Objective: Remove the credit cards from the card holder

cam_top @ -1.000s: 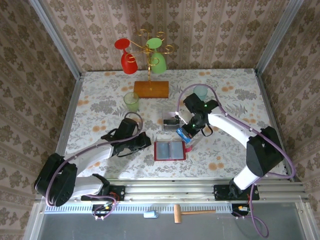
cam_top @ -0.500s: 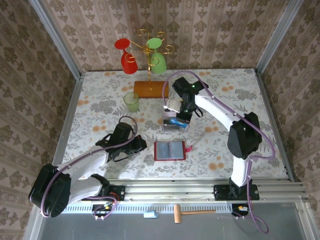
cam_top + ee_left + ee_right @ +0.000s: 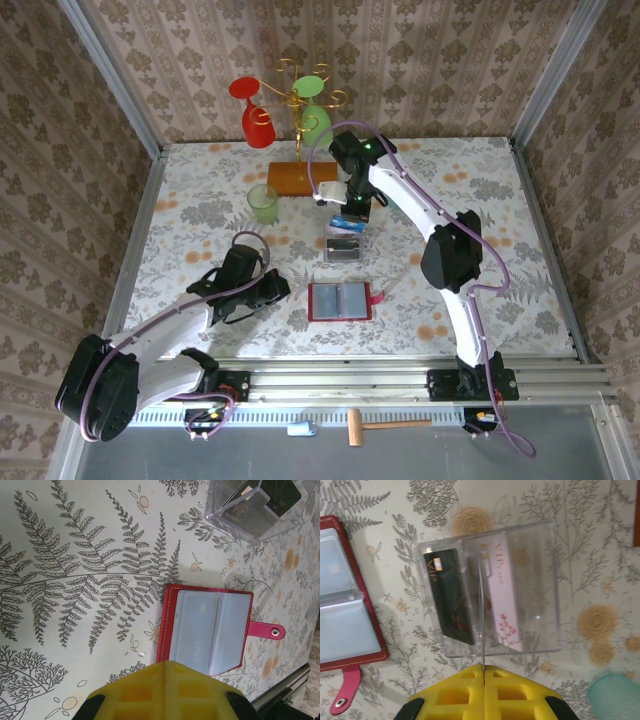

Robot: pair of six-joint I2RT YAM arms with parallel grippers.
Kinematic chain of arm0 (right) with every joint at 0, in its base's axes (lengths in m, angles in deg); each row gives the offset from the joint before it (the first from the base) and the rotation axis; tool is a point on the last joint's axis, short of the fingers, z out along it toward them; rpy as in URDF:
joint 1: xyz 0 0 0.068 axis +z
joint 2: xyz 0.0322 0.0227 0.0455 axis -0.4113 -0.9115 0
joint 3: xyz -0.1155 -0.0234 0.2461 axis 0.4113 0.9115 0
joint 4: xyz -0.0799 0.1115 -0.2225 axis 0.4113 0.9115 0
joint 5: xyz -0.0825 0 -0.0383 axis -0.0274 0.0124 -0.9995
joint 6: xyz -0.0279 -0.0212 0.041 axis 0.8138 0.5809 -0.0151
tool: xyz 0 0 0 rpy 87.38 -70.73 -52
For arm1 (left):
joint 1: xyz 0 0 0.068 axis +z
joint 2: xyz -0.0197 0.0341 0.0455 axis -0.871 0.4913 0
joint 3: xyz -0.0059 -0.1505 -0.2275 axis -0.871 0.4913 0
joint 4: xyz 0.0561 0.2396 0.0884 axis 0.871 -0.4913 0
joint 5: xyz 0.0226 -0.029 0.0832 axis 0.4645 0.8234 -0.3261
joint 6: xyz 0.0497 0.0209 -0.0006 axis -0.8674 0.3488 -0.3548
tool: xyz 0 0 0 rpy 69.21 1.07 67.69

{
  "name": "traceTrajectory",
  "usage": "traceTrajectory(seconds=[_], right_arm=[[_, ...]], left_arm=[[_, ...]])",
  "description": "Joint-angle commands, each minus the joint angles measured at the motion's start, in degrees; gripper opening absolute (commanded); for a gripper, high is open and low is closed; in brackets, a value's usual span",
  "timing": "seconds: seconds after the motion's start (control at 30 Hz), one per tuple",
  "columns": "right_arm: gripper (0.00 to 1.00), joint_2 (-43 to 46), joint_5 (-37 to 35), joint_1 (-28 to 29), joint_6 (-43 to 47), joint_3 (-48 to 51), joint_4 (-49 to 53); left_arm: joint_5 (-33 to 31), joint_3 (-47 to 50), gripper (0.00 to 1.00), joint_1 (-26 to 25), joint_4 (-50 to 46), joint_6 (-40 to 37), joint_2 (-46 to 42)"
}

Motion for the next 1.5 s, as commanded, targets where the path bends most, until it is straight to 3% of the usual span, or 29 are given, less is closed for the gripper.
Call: traceTrajectory(seconds=[0.0, 0.2, 0.7, 1.2, 1.4, 1.47], right_arm=[[0.0, -3.39, -1.75, -0.5, 3.02, -6.47, 6.02], [0.0, -7.08, -2.96, -1.11, 5.67, -13.17, 7.19], [0.0, -10.58, -3.5, -1.28, 9.27, -14.91, 2.45], [0.0, -14.98, -2.4, -1.2, 8.01, -15.36, 4.16], [0.22, -14.31, -4.9, -1.15, 6.1, -15.35, -0.14], [0.24, -13.77, -4.96, -1.2, 5.79, -15.25, -1.2]], left_arm=[[-0.46, -0.27, 0.04, 0.74, -1.9, 0.54, -0.17], [-0.03, -1.38, 0.04, 1.39, -2.14, 0.12, 1.21], [0.3, -2.35, 0.03, 1.97, -2.58, 0.26, 2.4], [0.32, -1.56, 0.03, 2.1, -3.0, 0.72, 1.97], [0.23, -1.56, 0.03, 2.19, -3.05, 0.76, 1.87], [0.23, -1.56, 0.03, 2.19, -3.04, 0.76, 1.96]])
